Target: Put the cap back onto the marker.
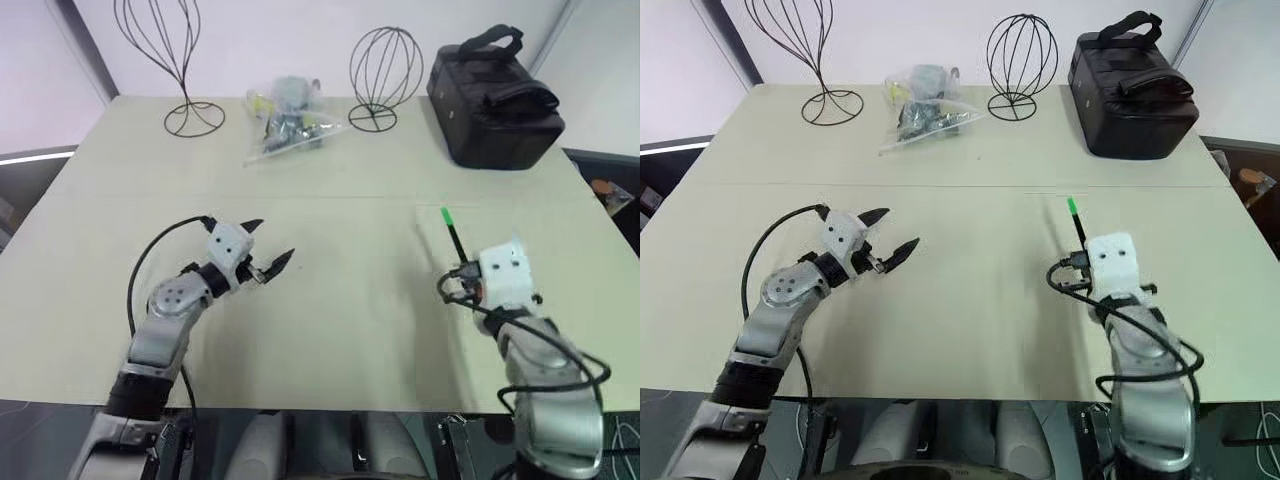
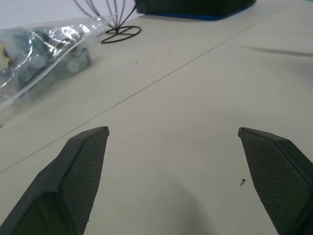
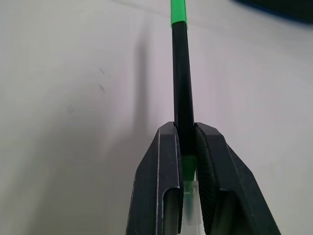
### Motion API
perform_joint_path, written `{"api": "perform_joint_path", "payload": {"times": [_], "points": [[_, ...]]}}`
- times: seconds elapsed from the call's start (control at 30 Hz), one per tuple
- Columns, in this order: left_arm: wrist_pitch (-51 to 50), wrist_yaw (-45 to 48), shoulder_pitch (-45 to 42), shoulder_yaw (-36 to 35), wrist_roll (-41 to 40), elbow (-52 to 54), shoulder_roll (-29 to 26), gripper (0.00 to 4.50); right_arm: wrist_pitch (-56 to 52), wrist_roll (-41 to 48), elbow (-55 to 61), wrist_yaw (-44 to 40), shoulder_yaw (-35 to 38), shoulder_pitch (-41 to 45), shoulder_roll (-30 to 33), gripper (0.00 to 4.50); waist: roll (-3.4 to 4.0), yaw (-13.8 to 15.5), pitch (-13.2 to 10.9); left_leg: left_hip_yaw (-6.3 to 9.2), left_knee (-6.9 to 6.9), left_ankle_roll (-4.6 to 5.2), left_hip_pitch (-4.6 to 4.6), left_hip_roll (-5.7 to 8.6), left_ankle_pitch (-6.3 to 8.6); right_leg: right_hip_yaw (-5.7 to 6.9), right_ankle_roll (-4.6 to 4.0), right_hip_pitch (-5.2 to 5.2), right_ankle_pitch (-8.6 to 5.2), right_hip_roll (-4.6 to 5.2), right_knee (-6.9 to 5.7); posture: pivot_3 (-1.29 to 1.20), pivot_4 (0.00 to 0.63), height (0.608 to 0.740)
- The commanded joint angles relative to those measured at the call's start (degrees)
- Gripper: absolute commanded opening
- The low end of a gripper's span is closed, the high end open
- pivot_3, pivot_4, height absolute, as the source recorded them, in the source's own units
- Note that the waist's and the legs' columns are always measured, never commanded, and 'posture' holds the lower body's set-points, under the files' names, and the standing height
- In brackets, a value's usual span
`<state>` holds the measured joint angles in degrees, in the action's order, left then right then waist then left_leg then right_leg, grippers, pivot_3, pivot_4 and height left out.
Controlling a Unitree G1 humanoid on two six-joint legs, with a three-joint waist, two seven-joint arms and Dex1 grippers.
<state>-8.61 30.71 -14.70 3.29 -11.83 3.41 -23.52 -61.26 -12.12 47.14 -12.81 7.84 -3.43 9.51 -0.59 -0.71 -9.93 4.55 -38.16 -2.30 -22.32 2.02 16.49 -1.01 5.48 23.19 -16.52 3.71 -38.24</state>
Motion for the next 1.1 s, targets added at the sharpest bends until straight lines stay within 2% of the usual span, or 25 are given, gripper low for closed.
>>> {"api": "perform_joint_path", "payload": {"times": [0.03,0.23,0.37,0.6,0.67,0.73,0.9,1.0,1.1], "points": [[-6.02,-4.89,0.94,-2.49,0.22,5.44,0.98,4.43,5.13,-1.29,1.06,5.14,1.72,-3.74,-2.46,0.00,0.02,-0.02,0.01,0.00,0.00,0.00,0.02,0.00,0.00,0.00,0.00,-0.02,0.00,0.00,0.00,0.00,0.150,0.740],[-9.86,-4.05,3.15,-2.30,-1.21,8.48,1.33,4.43,10.58,0.74,-2.56,6.19,3.18,-7.42,-2.50,0.00,0.04,-0.19,0.02,-0.05,0.05,0.00,0.11,0.00,0.00,-0.02,-0.01,-0.05,0.00,-0.04,0.00,0.00,0.150,0.740],[-11.28,-1.40,4.21,-2.11,-2.45,6.74,1.11,4.43,12.27,2.39,-4.72,6.06,3.90,-8.69,-3.14,0.00,0.04,-0.15,0.02,-0.05,0.06,-0.01,0.13,-0.01,0.00,-0.03,-0.01,-0.08,-0.01,-0.02,0.02,0.00,0.150,0.740],[-8.76,1.39,5.27,-1.45,-1.75,4.12,1.94,4.43,13.51,5.14,-6.77,5.46,4.75,-8.98,-2.65,0.00,0.04,-0.10,0.03,-0.05,0.07,-0.01,0.13,-0.02,0.00,-0.03,-0.01,-0.09,-0.01,-0.01,0.03,0.00,0.150,0.740],[-7.94,1.79,5.59,-1.23,-1.31,3.35,2.18,4.50,13.93,5.44,-7.30,5.48,4.93,-8.92,-2.07,0.96,0.04,-0.11,0.02,-0.05,0.07,-0.01,0.13,-0.02,0.00,-0.03,-0.01,-0.09,-0.01,-0.01,0.04,0.00,0.150,0.740],[-6.76,2.23,5.88,-1.12,-0.92,2.36,2.34,4.50,14.17,5.78,-7.62,5.54,5.39,-8.74,-1.75,1.72,0.04,-0.13,0.03,-0.05,0.07,-0.01,0.13,-0.02,0.00,-0.03,-0.01,-0.09,-0.01,-0.01,0.04,0.00,0.150,0.740],[-4.40,3.24,5.78,-1.09,-0.67,-0.10,2.35,4.50,13.77,6.63,-6.86,4.89,5.79,-8.64,-0.60,4.32,0.04,-0.21,0.03,-0.05,0.07,0.00,0.14,-0.03,0.00,-0.03,-0.01,-0.10,-0.01,-0.02,0.04,0.00,0.150,0.740],[-1.70,6.56,5.59,-1.12,-1.74,-0.32,1.41,4.50,12.41,8.30,-2.17,1.44,6.13,-8.77,2.85,4.32,0.05,-0.20,0.03,-0.06,0.07,0.00,0.14,-0.03,0.00,-0.03,-0.01,-0.10,-0.01,-0.02,0.04,0.00,0.150,0.740],[2.00,10.05,4.93,-1.81,-2.87,-0.56,0.58,4.50,11.95,10.00,4.56,-5.66,4.53,-9.42,11.57,4.32,0.12,-0.13,0.00,-0.06,0.08,0.00,0.13,-0.03,0.00,-0.03,-0.01,-0.10,-0.01,0.00,0.07,0.00,0.150,0.740]]}}
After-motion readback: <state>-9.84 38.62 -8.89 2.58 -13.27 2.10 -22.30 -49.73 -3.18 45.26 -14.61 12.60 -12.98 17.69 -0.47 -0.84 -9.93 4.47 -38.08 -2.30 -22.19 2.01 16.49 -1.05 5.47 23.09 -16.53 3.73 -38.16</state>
